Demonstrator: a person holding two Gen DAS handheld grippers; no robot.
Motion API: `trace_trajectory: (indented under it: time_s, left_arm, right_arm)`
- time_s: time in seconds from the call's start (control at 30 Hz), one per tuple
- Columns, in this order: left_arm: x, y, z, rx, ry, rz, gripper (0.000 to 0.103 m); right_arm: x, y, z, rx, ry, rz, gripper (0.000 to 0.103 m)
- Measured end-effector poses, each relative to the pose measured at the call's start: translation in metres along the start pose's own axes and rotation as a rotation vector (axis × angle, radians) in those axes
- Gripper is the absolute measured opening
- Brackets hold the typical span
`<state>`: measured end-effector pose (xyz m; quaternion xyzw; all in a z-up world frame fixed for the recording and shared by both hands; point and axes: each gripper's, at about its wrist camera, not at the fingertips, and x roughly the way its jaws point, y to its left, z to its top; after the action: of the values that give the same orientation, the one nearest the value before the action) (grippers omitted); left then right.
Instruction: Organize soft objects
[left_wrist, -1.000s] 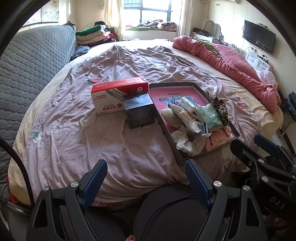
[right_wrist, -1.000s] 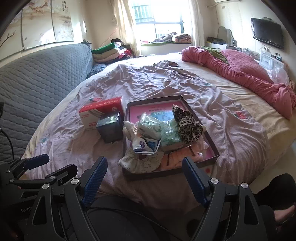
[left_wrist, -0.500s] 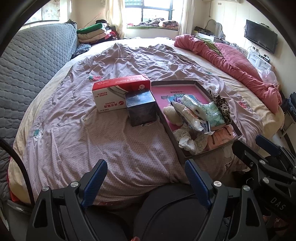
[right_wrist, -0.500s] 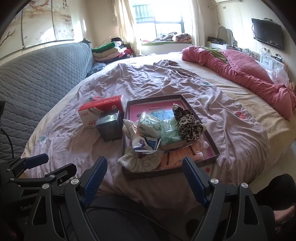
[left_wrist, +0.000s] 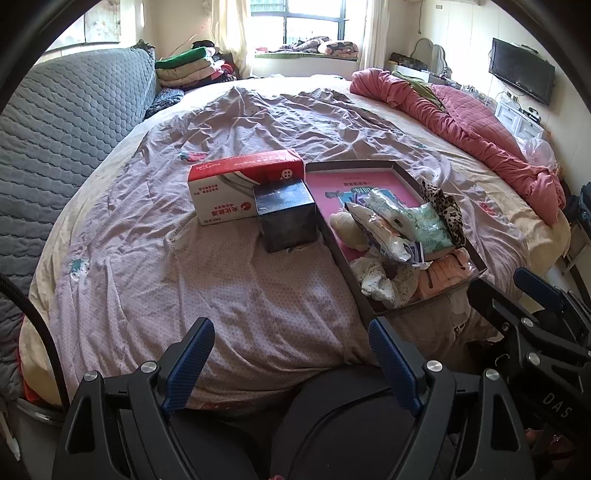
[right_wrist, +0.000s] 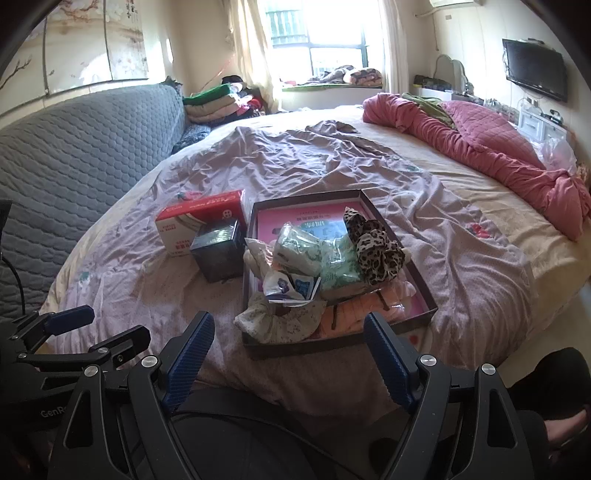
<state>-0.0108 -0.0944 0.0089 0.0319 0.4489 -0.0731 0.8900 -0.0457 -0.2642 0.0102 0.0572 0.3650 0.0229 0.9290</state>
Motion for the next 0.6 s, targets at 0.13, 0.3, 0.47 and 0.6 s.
trace_trajectory:
  time_s: [0.13,0.3,0.47,0.6]
  left_arm:
    - [0.0007,0.0001,-0.0004,0.002,0.004,0.002,0.085]
    - [0.0009,0.0000,-0.0004,0.002,0.005,0.003,0.085]
    - [0.0019,0.0014,0.0000,0.000,0.000,0.010,0.085]
    - [0.0045,0.0047,-0.0008,-0.001,0.002,0.014,0.085]
  right_arm:
    - [-0.0012,-0.0009,0.0000,0.006,0.001,-0.001,0.084]
    - [-0.0014,-0.0011,0.0007,0.006,0.003,-0.002,0.084]
    - [-0.0009,-0.0008,0.0008,0.005,0.002,-0.003,0.084]
    - [-0.0011,-0.0007,0.0009,0.005,0.000,-0.003,0.084]
